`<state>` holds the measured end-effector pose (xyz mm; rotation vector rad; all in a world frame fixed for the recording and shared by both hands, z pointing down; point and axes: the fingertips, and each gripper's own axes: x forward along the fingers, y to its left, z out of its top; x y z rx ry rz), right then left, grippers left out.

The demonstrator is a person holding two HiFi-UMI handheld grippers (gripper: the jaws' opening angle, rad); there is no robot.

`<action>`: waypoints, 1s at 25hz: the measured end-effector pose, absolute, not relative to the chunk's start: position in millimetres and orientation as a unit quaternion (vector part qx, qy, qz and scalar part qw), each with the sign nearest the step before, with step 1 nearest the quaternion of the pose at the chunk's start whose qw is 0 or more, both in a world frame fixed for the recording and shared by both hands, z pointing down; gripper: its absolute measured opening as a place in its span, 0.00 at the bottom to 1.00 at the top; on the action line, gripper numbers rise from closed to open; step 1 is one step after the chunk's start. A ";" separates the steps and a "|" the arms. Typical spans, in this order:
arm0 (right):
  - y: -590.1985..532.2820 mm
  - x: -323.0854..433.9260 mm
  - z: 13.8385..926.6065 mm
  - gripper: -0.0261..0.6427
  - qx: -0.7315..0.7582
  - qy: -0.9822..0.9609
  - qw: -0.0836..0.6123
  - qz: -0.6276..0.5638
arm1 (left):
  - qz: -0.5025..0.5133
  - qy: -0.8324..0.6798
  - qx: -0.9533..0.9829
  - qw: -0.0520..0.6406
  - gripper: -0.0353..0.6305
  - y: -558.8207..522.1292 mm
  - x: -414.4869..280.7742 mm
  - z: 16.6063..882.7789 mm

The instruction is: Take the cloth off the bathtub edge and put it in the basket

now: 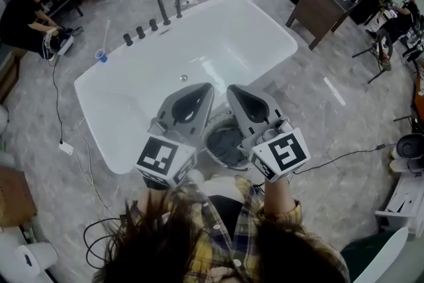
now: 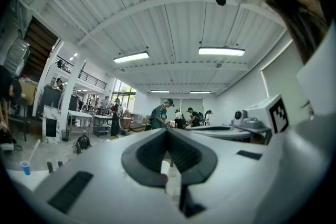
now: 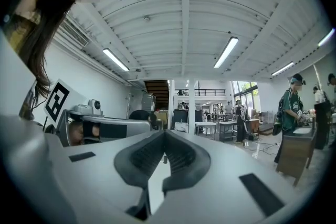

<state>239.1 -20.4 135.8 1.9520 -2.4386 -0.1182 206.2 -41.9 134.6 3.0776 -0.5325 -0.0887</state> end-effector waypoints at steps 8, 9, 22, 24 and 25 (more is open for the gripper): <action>-18.1 245.9 141.6 0.06 0.629 -0.777 0.002 -0.026 | -0.016 -0.153 0.988 0.020 0.08 -36.4 212.2 136.5; -17.7 247.0 142.4 0.06 0.631 -0.775 0.002 -0.024 | -0.014 -0.151 0.988 0.021 0.08 -35.6 212.7 137.4; -18.5 257.9 145.0 0.06 0.641 -0.767 0.011 -0.019 | -0.014 -0.145 0.989 0.019 0.08 -39.0 220.9 140.0; -18.6 258.1 146.7 0.06 0.638 -0.770 0.005 -0.014 | -0.013 -0.142 0.990 0.022 0.08 -37.9 222.6 140.6; -18.7 258.3 147.5 0.06 0.637 -0.771 0.003 -0.011 | -0.015 -0.141 0.990 0.021 0.08 -37.6 222.9 141.1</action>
